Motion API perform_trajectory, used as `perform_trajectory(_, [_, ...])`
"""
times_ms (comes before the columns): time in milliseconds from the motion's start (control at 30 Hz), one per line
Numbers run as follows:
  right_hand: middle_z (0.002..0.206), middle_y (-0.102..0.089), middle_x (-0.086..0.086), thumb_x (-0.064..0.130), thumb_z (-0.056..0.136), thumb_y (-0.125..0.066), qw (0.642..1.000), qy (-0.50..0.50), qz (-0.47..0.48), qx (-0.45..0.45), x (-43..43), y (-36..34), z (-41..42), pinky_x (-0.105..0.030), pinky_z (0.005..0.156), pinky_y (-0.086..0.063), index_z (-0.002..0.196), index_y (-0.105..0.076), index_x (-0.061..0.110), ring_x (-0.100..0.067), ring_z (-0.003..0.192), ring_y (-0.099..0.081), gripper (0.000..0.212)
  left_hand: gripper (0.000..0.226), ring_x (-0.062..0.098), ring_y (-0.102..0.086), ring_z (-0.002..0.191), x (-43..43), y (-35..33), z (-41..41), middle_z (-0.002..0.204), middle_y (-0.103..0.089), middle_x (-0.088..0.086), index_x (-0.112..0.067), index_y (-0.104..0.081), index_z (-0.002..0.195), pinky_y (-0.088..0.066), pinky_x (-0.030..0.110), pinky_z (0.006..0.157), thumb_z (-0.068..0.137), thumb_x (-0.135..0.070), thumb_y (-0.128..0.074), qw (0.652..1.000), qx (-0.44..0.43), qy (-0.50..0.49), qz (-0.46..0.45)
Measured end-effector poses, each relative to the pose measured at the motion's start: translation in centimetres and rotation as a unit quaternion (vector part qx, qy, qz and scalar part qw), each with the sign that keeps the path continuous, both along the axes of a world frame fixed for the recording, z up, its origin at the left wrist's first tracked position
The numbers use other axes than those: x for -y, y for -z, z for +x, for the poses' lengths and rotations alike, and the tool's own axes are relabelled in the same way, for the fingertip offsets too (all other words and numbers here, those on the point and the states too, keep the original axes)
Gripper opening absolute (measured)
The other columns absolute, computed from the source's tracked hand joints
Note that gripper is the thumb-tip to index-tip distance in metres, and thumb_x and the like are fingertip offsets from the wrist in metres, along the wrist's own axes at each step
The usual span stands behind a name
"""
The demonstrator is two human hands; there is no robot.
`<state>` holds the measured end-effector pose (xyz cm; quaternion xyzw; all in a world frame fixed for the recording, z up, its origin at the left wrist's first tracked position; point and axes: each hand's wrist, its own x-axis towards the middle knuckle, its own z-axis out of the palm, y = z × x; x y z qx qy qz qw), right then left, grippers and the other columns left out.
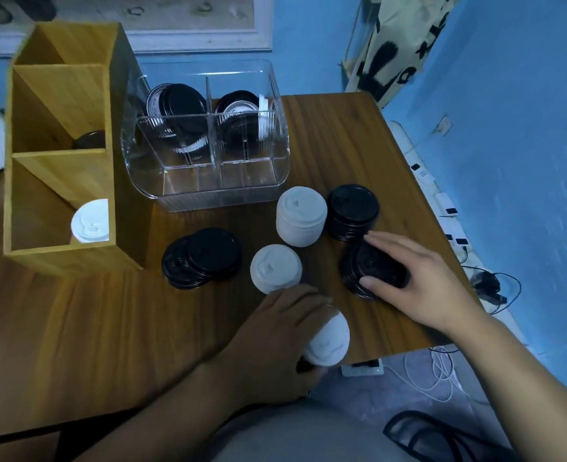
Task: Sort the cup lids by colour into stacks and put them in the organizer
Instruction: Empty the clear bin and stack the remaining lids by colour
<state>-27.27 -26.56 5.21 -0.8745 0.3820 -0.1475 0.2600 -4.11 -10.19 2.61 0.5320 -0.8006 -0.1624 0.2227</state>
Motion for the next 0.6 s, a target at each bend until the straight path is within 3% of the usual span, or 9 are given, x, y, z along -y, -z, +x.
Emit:
perform_trajectory(200, [0.146, -0.049, 0.010, 0.051, 0.085, -0.072, 1.000, -0.017, 0.007, -0.023, 0.4, 0.3, 0.4, -0.026, 0.115, -0.038, 0.145, -0.052, 0.025, 0.000, 0.135, -0.044, 0.069, 0.064, 0.019, -0.037, 0.144, 1.1, 0.6, 0.6, 0.149, -0.050, -0.001, -0.017, -0.056, 0.138, -0.029, 0.038, 0.116, 0.083, -0.048, -0.068, 0.999, 0.044, 0.007, -0.014])
perform_trajectory(600, [0.148, -0.042, 0.014, 0.057, 0.092, -0.057, 0.998, -0.016, 0.002, -0.063, 0.5, 0.2, 1.0, -0.038, 0.114, -0.041, 0.148, -0.047, 0.035, -0.006, 0.137, -0.042, 0.061, 0.053, 0.021, -0.044, 0.136, 0.5, 1.9, 0.4, 0.143, -0.054, 0.002, -0.011, -0.062, 0.128, -0.035, 0.036, 0.113, 0.084, -0.041, -0.068, 1.000, -0.013, 0.013, -0.024])
